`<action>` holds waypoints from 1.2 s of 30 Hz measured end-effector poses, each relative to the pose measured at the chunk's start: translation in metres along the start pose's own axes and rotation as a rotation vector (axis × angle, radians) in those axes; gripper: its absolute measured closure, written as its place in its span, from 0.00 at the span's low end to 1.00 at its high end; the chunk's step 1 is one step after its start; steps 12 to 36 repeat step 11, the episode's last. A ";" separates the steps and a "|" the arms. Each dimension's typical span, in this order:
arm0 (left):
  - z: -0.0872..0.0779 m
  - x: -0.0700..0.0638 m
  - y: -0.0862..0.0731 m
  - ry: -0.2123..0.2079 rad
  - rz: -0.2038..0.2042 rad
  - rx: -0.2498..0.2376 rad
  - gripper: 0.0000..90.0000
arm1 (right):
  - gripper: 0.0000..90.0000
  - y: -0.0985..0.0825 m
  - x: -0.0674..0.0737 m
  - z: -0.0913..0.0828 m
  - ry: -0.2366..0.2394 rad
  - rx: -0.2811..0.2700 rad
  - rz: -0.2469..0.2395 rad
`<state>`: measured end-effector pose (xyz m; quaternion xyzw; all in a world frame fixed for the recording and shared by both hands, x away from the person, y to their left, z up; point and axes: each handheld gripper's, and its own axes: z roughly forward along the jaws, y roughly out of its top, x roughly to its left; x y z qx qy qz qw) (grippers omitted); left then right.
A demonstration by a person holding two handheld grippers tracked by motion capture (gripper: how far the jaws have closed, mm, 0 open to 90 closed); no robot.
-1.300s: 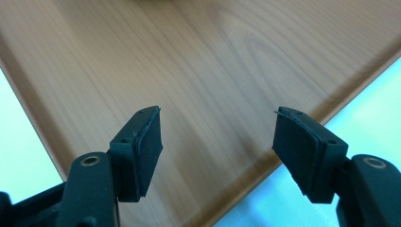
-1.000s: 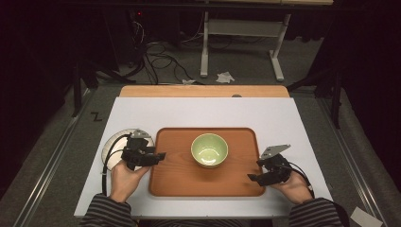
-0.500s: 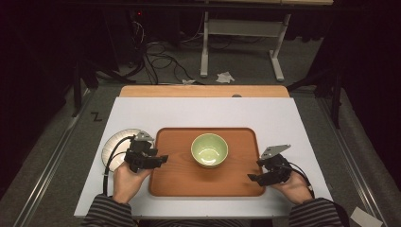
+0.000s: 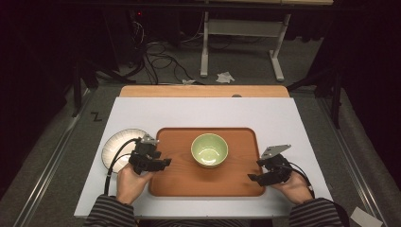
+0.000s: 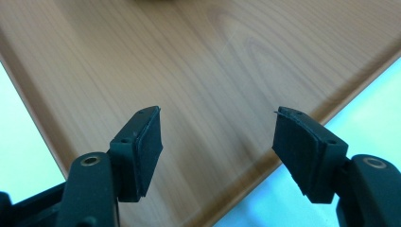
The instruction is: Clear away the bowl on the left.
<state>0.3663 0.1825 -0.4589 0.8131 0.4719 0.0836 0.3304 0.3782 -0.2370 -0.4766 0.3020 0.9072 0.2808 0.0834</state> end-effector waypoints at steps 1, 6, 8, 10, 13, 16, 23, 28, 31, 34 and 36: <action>0.000 -0.001 0.000 0.000 0.002 0.002 0.53 | 0.39 0.000 0.000 0.000 0.000 0.000 0.000; 0.003 -0.002 -0.001 -0.004 0.006 0.013 0.52 | 0.39 0.000 0.000 0.000 0.003 0.004 0.003; 0.005 -0.003 -0.001 0.000 0.011 0.020 0.52 | 0.39 0.000 0.000 0.000 0.000 -0.002 -0.004; 0.005 -0.003 -0.001 -0.005 0.012 0.021 0.52 | 0.39 0.000 0.000 0.000 -0.002 -0.001 -0.005; 0.005 -0.003 -0.001 -0.005 0.010 0.020 0.52 | 0.39 0.000 0.000 -0.001 -0.001 -0.002 -0.005; 0.005 -0.003 -0.001 -0.005 0.010 0.020 0.52 | 0.39 0.000 0.000 -0.001 -0.001 -0.002 -0.005; 0.005 -0.003 -0.001 -0.005 0.010 0.020 0.52 | 0.39 0.000 0.000 -0.001 -0.001 -0.002 -0.005; 0.005 -0.003 -0.001 -0.005 0.010 0.020 0.52 | 0.39 0.000 0.000 -0.001 -0.001 -0.002 -0.005; 0.005 -0.003 -0.001 -0.005 0.010 0.020 0.52 | 0.39 0.000 0.000 -0.001 -0.001 -0.002 -0.005; 0.005 -0.003 -0.001 -0.005 0.010 0.020 0.52 | 0.39 0.000 0.000 -0.001 -0.001 -0.002 -0.005; 0.005 -0.003 -0.001 -0.005 0.010 0.020 0.52 | 0.39 0.000 0.000 -0.001 -0.001 -0.002 -0.005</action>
